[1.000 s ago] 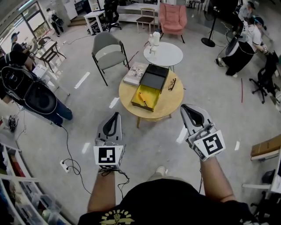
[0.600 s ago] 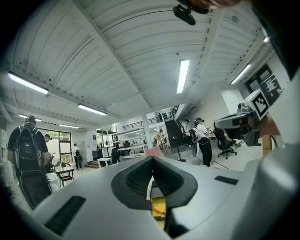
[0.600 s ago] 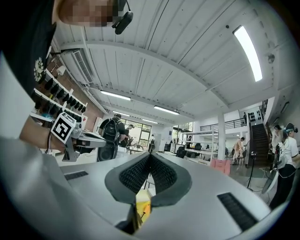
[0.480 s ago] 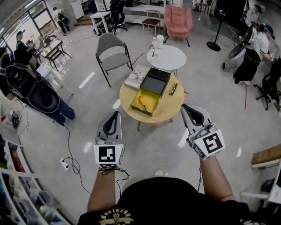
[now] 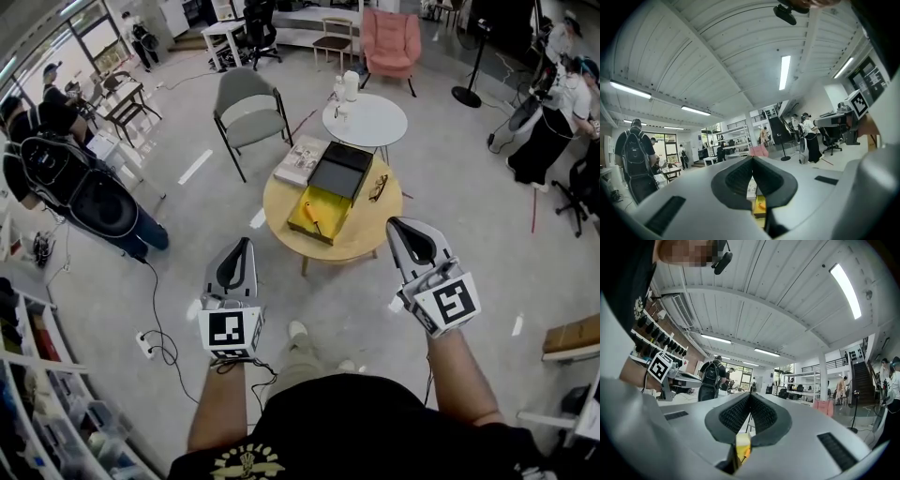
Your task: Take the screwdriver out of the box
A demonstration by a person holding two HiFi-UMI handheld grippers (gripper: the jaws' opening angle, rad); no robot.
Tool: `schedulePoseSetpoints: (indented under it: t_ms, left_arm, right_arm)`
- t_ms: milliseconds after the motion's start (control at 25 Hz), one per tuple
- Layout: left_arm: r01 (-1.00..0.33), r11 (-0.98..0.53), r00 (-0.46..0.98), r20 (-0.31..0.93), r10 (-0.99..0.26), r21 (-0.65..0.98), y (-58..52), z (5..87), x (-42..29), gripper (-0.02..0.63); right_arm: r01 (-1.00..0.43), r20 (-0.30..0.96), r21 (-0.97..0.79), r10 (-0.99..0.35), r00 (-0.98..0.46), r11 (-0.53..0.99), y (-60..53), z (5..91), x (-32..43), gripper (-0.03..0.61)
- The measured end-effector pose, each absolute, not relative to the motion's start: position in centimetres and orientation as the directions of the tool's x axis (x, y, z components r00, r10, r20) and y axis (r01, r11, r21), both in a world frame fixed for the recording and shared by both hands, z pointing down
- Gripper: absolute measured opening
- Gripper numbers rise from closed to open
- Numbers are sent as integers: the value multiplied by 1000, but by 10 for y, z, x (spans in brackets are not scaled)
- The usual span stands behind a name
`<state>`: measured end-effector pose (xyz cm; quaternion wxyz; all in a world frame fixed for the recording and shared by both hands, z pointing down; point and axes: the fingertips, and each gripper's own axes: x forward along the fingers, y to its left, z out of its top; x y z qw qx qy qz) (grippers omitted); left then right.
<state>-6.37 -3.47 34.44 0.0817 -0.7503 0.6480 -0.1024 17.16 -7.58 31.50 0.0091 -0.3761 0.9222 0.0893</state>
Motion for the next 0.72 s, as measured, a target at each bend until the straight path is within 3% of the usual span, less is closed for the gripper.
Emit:
schedulePoseSetpoints:
  t_ms: [720]
  left_arm:
    - [-943,-219,220,22,-975,-249,-65,341,-80,14]
  right_arm:
    - [-705,-63,181,-707,-704,686,-89,317,145,14]
